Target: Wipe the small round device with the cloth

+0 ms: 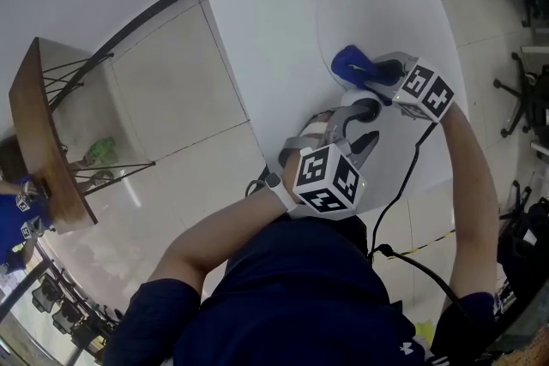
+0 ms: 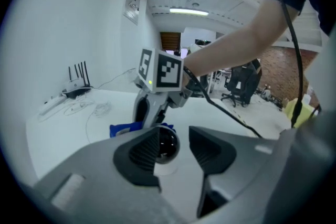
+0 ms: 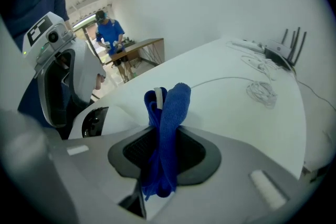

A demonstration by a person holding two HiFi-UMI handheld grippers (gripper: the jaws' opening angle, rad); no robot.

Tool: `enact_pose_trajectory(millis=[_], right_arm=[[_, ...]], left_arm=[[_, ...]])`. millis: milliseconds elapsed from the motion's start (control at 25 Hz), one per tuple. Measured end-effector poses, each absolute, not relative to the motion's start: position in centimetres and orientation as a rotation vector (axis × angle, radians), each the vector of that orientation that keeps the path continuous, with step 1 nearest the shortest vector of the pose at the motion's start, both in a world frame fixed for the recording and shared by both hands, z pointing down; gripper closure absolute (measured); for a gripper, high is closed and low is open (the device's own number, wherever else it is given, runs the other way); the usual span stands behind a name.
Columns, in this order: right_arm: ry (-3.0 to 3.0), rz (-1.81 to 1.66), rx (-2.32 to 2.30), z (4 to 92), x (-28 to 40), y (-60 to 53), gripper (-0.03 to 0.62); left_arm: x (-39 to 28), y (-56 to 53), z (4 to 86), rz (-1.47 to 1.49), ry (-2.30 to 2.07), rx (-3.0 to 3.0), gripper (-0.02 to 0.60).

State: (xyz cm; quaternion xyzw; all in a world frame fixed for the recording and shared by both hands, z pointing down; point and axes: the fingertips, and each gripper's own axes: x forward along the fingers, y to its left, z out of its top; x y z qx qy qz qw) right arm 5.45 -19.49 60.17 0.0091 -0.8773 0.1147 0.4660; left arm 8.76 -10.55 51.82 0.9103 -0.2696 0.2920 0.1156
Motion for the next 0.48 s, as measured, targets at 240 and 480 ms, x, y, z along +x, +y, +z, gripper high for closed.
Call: enact_pose_trajectory(millis=[240,480], right_arm=[[-2.15,0.625,0.417,59.7,8.8,-19.6,0.479],[-2.131,1.165,0.809,59.7,12.5,-16.6,0.479]], left_arm=[[7.8,-12.1,52.7,0.899,-0.806,2.645,0.407],[7.4,-12.4,53.7,0.905,-0.829,2.613,0.442]])
